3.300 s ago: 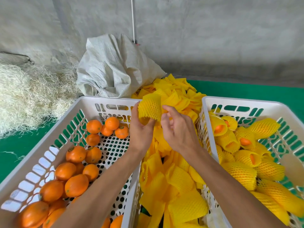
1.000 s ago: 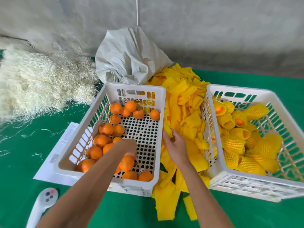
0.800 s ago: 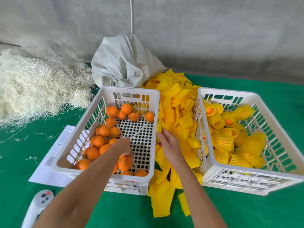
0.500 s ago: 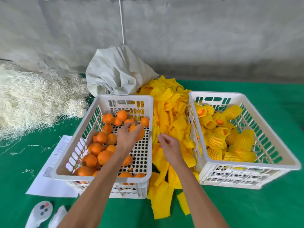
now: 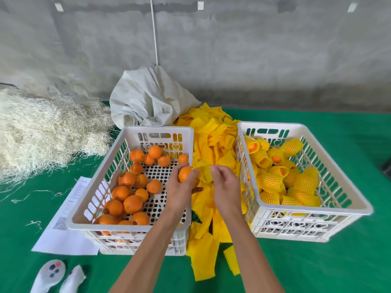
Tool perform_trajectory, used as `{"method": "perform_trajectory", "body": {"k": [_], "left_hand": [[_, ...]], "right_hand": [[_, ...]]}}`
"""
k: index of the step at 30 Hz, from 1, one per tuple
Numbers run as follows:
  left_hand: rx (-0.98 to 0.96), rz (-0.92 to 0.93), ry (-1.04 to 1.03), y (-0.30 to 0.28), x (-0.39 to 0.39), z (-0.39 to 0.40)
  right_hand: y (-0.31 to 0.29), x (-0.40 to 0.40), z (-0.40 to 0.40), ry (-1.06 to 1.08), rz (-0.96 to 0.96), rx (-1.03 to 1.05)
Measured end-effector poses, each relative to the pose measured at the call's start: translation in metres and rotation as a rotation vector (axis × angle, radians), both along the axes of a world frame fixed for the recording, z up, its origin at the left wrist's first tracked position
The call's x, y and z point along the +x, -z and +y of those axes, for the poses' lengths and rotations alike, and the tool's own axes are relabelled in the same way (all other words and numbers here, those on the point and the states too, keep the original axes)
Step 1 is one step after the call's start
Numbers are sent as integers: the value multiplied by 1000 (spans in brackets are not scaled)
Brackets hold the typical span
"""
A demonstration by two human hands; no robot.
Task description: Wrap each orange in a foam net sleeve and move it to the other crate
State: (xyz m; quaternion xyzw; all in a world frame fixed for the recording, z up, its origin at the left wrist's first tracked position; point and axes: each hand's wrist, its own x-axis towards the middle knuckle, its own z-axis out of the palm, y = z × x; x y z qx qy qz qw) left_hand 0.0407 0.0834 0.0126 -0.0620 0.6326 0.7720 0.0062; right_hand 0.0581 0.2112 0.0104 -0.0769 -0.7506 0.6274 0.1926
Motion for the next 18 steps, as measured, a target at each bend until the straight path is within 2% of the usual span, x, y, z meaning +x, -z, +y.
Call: {"method": "perform_trajectory", "body": {"k": [1,4,5,7,10,14,18], "left_hand": [[5,3,7,0,0,-3],[12,2,70,0,2,-13],[1,3,85,0,3,-16],[-50,15,111,0,5,-20],[-47,26,142,4,10,-25],[173,-103,75,7,15,-26],[256,-172,13,9,17,-26]], "right_hand": [[-2,1,1,5,-45,-177],[-12,9,6,-114,-177,-903],[-15,10,9,-144,-233,-1073],[-20,13,14,-168,-328,-1275],[-25,18,18,-197,-440,-1312],[-29,24,14,-309,-547,-1286],[-35,26,7,-350,-577,-1279]]}}
